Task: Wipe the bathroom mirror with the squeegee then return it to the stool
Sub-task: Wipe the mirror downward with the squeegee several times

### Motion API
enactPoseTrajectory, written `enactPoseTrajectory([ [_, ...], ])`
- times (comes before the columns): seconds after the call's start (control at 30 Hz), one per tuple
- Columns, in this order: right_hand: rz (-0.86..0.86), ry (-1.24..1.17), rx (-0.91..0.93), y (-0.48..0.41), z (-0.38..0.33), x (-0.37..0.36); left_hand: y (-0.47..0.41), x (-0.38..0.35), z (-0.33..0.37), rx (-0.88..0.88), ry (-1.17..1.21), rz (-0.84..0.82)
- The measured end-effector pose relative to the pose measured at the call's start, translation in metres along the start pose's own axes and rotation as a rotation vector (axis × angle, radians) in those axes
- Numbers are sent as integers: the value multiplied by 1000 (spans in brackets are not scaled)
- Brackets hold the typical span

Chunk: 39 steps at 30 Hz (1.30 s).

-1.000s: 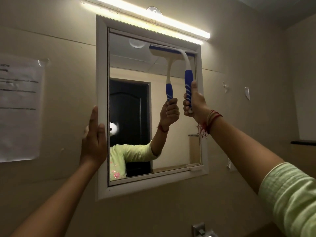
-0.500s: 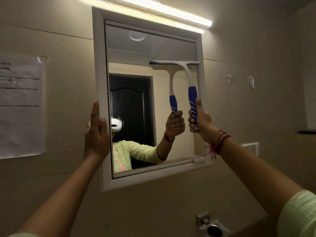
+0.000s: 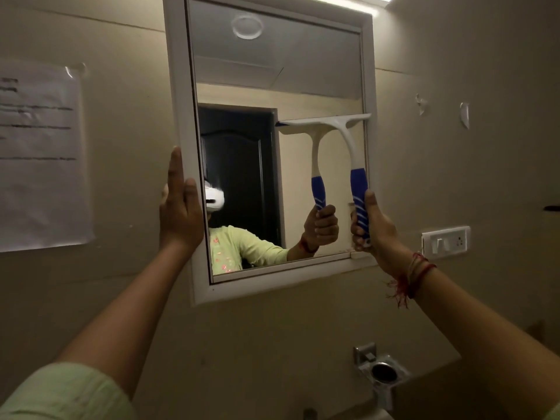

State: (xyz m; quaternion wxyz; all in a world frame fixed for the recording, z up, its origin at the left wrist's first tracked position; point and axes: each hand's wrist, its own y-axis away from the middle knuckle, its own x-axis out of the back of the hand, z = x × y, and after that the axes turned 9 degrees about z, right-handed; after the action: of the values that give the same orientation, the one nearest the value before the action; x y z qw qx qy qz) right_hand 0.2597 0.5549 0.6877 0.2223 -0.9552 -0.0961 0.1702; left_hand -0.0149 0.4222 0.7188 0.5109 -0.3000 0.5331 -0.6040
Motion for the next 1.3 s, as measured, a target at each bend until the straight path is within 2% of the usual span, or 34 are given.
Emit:
enactPoseTrajectory([
  [0.63,-8,89,-24,39,58,22,1,-3,-3,-5,-19,12],
  [1.3,60,67,-154,101,147,49,1,-2,2,5,-33,26],
])
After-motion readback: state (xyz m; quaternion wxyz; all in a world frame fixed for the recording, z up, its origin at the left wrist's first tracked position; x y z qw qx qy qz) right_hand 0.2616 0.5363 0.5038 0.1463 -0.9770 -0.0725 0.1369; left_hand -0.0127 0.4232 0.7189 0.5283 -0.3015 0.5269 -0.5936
